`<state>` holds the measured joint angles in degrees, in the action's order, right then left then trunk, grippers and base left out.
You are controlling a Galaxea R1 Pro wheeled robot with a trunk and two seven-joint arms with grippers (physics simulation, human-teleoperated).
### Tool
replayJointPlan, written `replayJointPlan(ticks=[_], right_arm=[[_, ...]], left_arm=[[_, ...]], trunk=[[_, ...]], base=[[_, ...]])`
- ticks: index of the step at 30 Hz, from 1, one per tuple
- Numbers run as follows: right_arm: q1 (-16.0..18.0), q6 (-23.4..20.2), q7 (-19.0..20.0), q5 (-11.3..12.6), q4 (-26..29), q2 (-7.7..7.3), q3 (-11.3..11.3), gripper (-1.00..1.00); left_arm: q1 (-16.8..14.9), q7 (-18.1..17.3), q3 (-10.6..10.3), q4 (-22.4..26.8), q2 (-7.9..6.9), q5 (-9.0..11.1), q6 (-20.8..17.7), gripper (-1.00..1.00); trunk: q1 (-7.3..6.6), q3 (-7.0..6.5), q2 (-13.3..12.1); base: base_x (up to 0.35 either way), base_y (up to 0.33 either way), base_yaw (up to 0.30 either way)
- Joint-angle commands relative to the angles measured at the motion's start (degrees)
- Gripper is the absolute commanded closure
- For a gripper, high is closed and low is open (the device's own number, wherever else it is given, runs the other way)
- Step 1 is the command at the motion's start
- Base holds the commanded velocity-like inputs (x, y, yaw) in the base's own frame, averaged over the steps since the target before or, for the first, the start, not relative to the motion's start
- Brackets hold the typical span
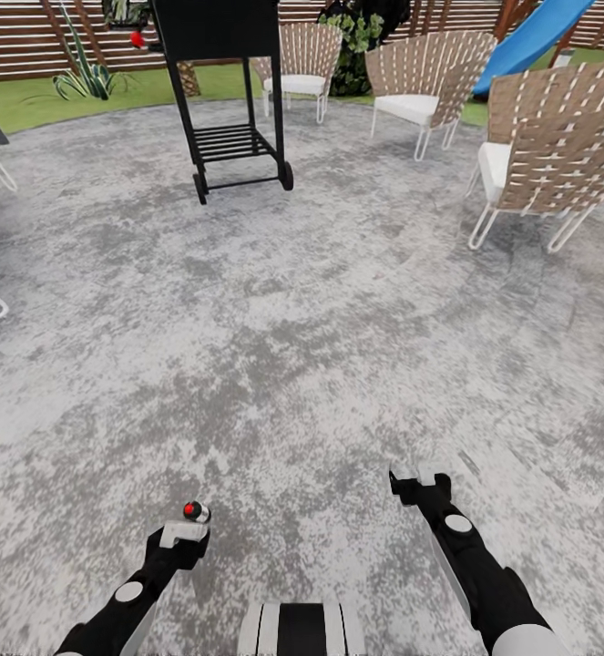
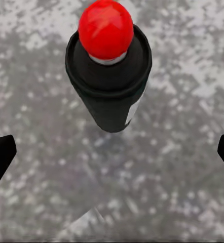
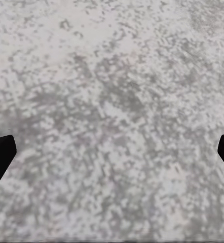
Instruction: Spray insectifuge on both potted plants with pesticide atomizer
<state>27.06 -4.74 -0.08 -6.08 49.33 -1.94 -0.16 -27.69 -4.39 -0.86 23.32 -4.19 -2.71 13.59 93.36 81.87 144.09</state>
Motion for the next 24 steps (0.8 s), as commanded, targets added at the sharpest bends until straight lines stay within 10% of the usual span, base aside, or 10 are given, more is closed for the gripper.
replayJointPlan(ticks=[1, 24], right_arm=[[0.0, -0.4, 0.0, -0.6, 0.1, 0.00, 0.0, -1.00], [0.0, -0.4, 0.0, -0.6, 0.1, 0.00, 0.0, -1.00]], left_arm=[[0.0, 0.0, 0.0, 0.0, -0.03, -0.3, 0.2, -1.00], [0.0, 0.0, 0.0, 0.0, -0.03, -0.3, 0.2, -1.00]], trunk=[[0.01, 0.35, 0.0], [0.01, 0.98, 0.0]], base=[[0.000, 0.000, 0.000], [0.066, 0.000, 0.000]])
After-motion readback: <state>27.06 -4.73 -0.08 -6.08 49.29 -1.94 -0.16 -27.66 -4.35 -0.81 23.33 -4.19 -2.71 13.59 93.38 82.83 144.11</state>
